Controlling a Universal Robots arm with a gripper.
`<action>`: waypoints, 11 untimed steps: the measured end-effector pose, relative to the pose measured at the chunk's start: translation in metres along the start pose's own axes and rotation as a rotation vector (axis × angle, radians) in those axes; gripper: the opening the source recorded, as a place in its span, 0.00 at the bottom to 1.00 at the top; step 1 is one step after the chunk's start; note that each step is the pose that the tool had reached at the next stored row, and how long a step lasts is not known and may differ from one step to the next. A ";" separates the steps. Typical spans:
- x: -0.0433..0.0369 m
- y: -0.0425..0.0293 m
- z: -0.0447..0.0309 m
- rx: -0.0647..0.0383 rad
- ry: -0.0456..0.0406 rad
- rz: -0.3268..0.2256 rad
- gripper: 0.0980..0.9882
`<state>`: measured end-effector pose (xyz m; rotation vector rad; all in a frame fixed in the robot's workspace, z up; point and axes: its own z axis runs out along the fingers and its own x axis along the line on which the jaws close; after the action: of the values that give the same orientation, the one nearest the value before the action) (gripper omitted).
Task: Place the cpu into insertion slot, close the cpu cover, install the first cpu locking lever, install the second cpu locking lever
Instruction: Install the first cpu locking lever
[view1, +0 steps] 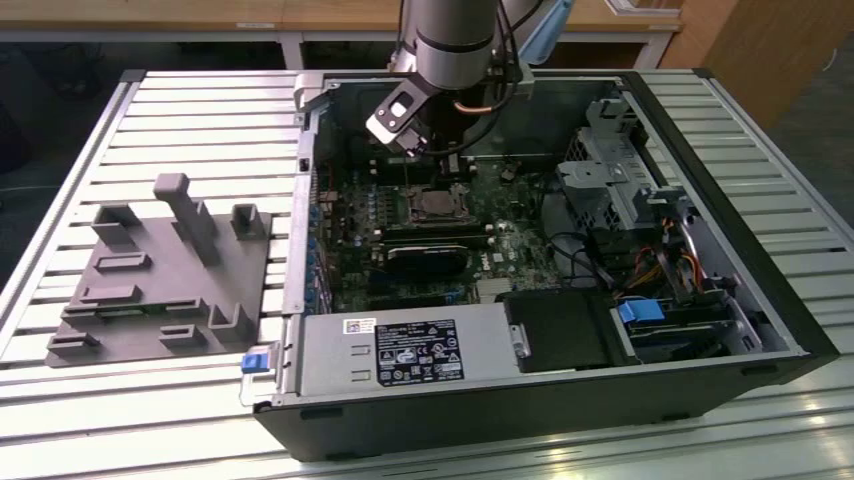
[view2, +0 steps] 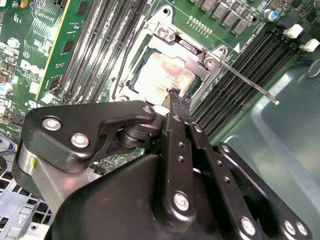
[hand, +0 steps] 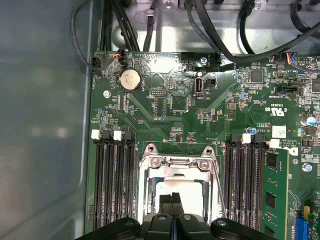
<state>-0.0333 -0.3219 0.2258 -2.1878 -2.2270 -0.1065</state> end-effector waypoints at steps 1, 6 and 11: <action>0.0000 0.0000 -0.0004 0.000 0.0001 0.000 0.01; 0.0001 0.0001 -0.0014 0.000 0.0015 0.000 0.01; 0.0001 0.0001 -0.0022 0.000 0.0024 0.000 0.01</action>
<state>-0.0333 -0.3219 0.2280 -2.1866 -2.2257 -0.1091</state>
